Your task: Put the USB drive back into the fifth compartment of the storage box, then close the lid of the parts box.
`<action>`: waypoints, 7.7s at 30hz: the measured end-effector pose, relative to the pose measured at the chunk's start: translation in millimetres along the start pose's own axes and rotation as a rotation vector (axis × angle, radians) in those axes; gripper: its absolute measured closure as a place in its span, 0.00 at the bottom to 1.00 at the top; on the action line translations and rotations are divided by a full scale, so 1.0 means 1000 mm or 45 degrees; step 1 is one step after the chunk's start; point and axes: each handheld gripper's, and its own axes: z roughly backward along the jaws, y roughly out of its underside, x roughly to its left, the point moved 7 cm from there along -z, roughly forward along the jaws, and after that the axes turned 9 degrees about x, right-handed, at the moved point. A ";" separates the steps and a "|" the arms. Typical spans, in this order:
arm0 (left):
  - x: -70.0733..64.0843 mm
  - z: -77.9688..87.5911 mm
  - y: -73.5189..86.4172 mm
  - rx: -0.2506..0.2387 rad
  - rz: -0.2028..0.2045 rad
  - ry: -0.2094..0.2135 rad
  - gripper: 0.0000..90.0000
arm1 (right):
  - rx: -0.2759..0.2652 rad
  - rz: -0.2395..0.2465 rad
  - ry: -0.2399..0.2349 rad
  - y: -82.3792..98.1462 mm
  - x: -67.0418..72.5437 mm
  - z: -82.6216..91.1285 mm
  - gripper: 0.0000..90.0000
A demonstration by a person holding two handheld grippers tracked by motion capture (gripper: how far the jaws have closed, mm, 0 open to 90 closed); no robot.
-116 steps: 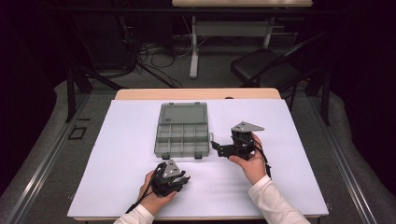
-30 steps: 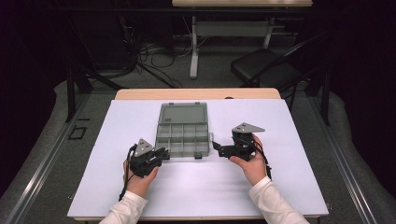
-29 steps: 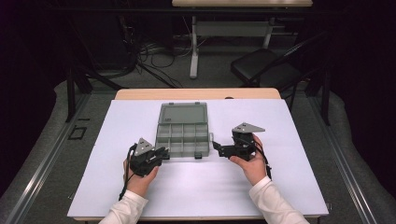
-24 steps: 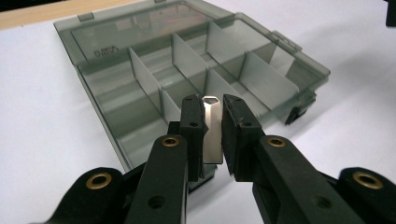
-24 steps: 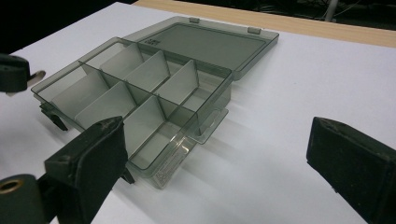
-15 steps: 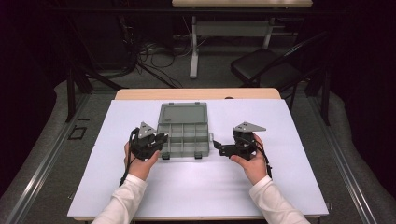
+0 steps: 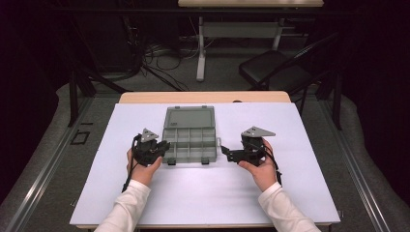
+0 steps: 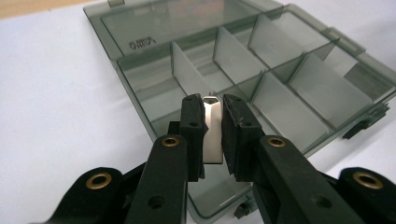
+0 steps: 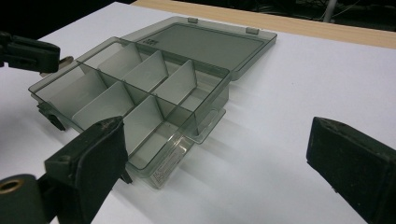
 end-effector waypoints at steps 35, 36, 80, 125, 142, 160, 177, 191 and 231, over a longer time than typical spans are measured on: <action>-0.004 -0.009 0.013 0.045 0.007 0.004 0.72 | 0.000 0.014 -0.001 0.000 0.001 0.000 0.06; -0.004 -0.009 0.012 0.039 0.010 0.007 0.69 | 0.006 0.014 -0.001 0.000 0.001 0.001 0.06; 0.022 -0.007 -0.047 -0.031 -0.058 0.065 0.11 | 0.004 -0.015 -0.002 -0.002 -0.004 0.003 0.08; 0.043 -0.053 0.004 0.195 -0.203 0.048 0.31 | 0.039 -0.011 -0.015 0.001 -0.001 -0.005 0.08; 0.042 -0.055 0.005 0.145 -0.237 0.114 0.39 | 0.083 -0.003 -0.029 -0.011 0.000 -0.018 0.09; 0.041 -0.054 0.006 0.129 -0.228 0.105 0.41 | 0.185 -0.077 -0.160 -0.059 0.002 -0.048 0.11; 0.041 -0.054 0.006 0.135 -0.226 0.106 0.41 | 0.282 -0.095 -0.062 -0.074 -0.015 -0.074 0.11; 0.041 -0.054 0.006 0.130 -0.222 0.101 0.41 | 0.317 -0.104 -0.031 -0.087 -0.021 -0.082 0.11; 0.040 -0.053 0.007 0.133 -0.217 0.100 0.42 | 0.471 -0.232 0.124 -0.080 -0.048 -0.138 0.15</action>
